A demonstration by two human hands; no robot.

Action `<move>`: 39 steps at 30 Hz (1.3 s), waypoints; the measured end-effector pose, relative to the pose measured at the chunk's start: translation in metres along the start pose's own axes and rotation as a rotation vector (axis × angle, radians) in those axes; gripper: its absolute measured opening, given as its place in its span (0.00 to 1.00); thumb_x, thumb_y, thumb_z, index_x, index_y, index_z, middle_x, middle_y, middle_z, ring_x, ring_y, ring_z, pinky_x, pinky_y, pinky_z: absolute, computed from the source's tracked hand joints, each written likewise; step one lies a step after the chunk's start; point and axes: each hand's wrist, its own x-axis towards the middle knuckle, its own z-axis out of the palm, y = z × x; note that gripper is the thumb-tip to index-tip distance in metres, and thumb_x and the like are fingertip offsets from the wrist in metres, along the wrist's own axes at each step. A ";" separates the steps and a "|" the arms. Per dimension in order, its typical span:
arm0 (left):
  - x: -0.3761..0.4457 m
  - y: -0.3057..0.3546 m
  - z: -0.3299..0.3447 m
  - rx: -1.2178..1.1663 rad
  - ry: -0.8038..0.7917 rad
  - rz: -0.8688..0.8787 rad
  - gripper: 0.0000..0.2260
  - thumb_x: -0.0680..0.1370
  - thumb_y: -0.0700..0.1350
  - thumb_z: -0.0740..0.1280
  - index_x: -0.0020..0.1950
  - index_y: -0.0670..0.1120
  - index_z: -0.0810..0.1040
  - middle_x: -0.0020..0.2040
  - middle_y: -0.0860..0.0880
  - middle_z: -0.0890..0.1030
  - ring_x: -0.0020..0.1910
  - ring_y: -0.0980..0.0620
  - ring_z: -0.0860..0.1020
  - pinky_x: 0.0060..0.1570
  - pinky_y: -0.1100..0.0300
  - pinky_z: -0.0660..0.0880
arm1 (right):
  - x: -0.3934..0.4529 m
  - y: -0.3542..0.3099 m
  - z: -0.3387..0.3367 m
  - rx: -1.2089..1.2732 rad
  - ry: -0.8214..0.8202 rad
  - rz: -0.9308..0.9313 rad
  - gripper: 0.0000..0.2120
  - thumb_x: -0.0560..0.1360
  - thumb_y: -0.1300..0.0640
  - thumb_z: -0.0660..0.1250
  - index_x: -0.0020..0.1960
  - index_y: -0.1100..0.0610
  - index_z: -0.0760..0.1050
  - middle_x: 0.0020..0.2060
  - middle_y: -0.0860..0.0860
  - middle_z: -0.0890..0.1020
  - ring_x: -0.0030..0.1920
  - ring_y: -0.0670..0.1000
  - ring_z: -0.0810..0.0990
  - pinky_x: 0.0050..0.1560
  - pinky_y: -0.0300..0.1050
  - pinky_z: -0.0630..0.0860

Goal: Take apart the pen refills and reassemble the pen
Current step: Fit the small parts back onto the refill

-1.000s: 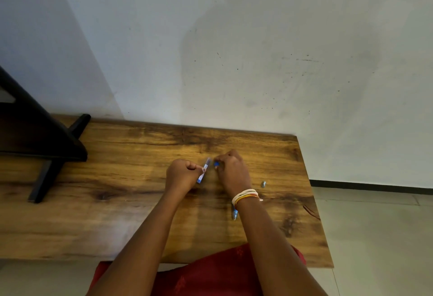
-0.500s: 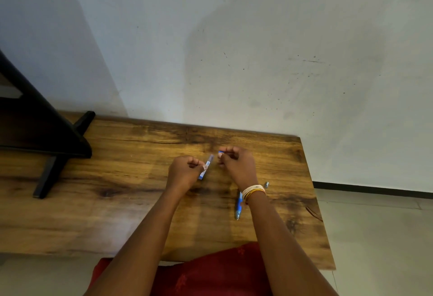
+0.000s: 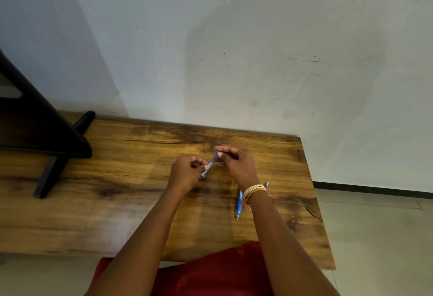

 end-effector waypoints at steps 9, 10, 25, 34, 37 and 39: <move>0.000 0.000 0.001 -0.037 0.006 0.007 0.06 0.73 0.37 0.70 0.39 0.47 0.81 0.37 0.44 0.84 0.38 0.45 0.84 0.41 0.53 0.80 | 0.002 0.000 -0.003 -0.055 -0.013 -0.018 0.09 0.74 0.70 0.66 0.51 0.64 0.82 0.48 0.58 0.85 0.45 0.52 0.84 0.45 0.43 0.83; 0.000 0.000 0.001 -0.036 0.011 0.011 0.06 0.73 0.37 0.70 0.39 0.47 0.81 0.37 0.44 0.83 0.37 0.46 0.84 0.41 0.53 0.80 | 0.002 -0.001 -0.003 -0.072 -0.013 -0.026 0.09 0.74 0.70 0.66 0.51 0.64 0.82 0.48 0.58 0.85 0.45 0.52 0.84 0.47 0.45 0.83; 0.000 0.003 0.000 -0.048 0.018 0.016 0.06 0.72 0.36 0.70 0.38 0.45 0.83 0.32 0.46 0.82 0.29 0.52 0.80 0.36 0.59 0.78 | -0.003 -0.009 -0.012 -0.019 -0.021 0.062 0.09 0.73 0.71 0.68 0.52 0.69 0.80 0.48 0.65 0.84 0.34 0.46 0.83 0.38 0.35 0.81; 0.001 0.004 -0.002 -0.031 -0.001 0.007 0.07 0.72 0.37 0.71 0.38 0.48 0.82 0.32 0.52 0.81 0.30 0.53 0.81 0.32 0.63 0.77 | -0.002 -0.011 -0.014 -0.074 -0.024 0.063 0.08 0.73 0.70 0.68 0.52 0.68 0.81 0.47 0.64 0.84 0.38 0.49 0.83 0.38 0.34 0.81; 0.002 0.004 -0.003 -0.017 0.003 0.000 0.05 0.72 0.36 0.71 0.39 0.46 0.83 0.32 0.51 0.82 0.31 0.52 0.82 0.34 0.61 0.78 | -0.002 -0.012 -0.014 -0.077 -0.040 0.069 0.08 0.74 0.70 0.68 0.52 0.69 0.81 0.47 0.64 0.84 0.38 0.51 0.84 0.38 0.35 0.81; 0.002 0.004 -0.004 -0.006 0.005 0.005 0.06 0.72 0.36 0.70 0.38 0.46 0.83 0.32 0.51 0.82 0.30 0.53 0.82 0.34 0.61 0.78 | -0.002 -0.013 -0.013 -0.088 -0.049 0.067 0.08 0.73 0.70 0.68 0.52 0.68 0.81 0.47 0.64 0.85 0.39 0.53 0.84 0.40 0.36 0.82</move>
